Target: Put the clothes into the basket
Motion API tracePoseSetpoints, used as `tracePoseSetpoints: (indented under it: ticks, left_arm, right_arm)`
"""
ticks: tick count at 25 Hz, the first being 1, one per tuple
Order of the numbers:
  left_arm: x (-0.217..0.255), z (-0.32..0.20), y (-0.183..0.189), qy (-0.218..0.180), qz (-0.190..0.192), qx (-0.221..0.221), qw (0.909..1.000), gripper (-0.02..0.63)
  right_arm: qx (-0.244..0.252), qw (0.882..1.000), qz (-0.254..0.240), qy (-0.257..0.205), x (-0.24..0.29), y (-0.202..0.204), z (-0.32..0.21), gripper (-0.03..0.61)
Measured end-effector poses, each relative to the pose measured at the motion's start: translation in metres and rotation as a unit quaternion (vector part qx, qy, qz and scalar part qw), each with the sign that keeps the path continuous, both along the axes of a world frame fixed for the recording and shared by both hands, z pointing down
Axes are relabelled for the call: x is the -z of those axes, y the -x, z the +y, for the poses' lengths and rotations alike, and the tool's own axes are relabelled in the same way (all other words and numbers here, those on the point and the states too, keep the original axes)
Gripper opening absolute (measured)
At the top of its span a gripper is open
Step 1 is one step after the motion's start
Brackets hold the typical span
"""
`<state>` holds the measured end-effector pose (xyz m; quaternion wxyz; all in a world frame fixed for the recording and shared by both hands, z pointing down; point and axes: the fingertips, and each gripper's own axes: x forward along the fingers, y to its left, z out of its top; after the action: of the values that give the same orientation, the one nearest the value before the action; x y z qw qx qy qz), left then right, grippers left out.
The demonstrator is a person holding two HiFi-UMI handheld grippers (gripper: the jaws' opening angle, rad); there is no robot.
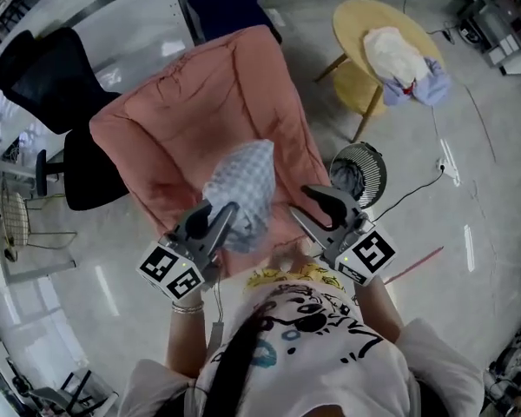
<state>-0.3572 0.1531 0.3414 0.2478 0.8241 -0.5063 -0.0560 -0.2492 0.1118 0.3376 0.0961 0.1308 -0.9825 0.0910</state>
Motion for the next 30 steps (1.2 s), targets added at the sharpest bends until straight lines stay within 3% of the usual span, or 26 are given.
tracePoseSetpoints:
  ticks: [7,14,24,30]
  left_arm:
    - [0.004,-0.017,-0.042,-0.004,-0.001,-0.056,0.9984,0.072]
    - [0.008,-0.034,-0.111,-0.008,-0.007,-0.11,0.9939,0.073]
    - [0.033,-0.058,-0.237,-0.029,0.001,-0.11,0.9935,0.072]
    - [0.04,-0.065,-0.29,-0.034,-0.002,-0.092,0.9952,0.072]
  right_arm:
    - [-0.066,0.998,0.012,-0.011,0.004,-0.059,-0.006,0.143]
    - [-0.105,0.994,0.004,-0.03,0.015,-0.126,-0.015,0.143]
    - [-0.157,0.987,-0.001,-0.043,0.03,-0.29,-0.022,0.143]
    - [-0.164,0.986,-0.011,-0.037,0.029,-0.355,-0.019,0.143]
